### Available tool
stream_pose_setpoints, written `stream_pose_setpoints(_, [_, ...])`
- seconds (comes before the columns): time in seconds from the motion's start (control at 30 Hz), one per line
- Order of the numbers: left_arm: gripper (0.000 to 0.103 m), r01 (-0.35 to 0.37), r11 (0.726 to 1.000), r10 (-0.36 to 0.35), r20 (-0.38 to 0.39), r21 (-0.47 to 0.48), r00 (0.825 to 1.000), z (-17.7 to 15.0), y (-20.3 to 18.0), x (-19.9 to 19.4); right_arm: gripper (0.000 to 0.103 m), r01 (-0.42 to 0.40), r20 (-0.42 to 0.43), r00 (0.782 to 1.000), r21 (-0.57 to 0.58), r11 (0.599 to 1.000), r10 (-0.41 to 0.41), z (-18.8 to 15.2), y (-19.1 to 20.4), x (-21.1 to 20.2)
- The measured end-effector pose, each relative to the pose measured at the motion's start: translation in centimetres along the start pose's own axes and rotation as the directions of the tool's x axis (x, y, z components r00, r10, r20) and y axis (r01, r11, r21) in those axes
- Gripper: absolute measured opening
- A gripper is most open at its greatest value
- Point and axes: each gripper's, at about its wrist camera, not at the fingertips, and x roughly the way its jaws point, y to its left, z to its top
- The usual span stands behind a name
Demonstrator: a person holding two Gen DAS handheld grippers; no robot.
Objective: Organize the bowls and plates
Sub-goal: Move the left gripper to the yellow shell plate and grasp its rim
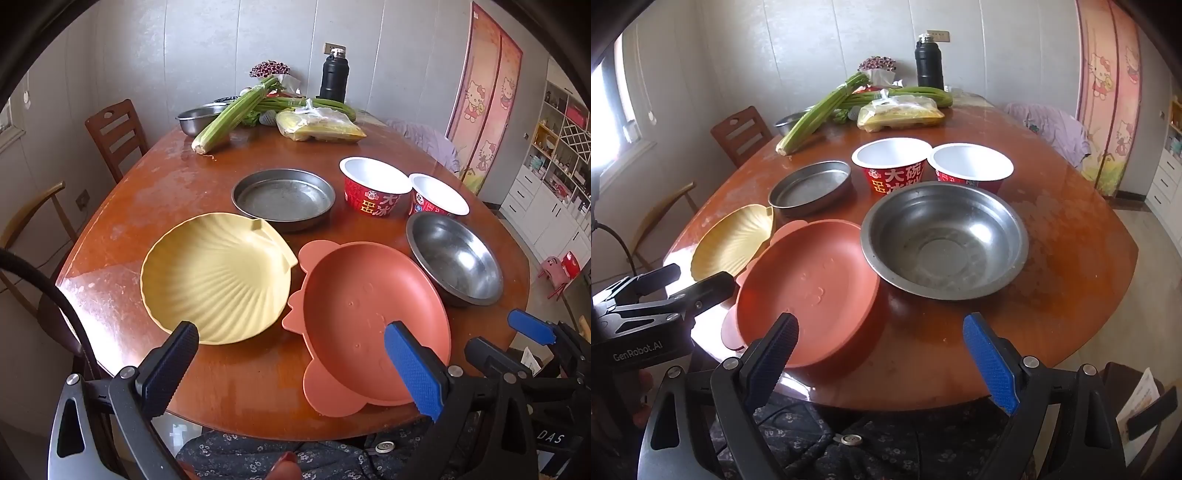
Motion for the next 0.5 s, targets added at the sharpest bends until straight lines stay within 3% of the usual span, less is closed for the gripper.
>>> stream_pose_setpoints(0.5, [0.101,0.000,1.000,0.000,0.001,-0.001,1.000,0.17,0.28,-0.01,0.092,0.006,-0.002,1.000,-0.003,1.000,-0.006,-0.01,0.09,0.02])
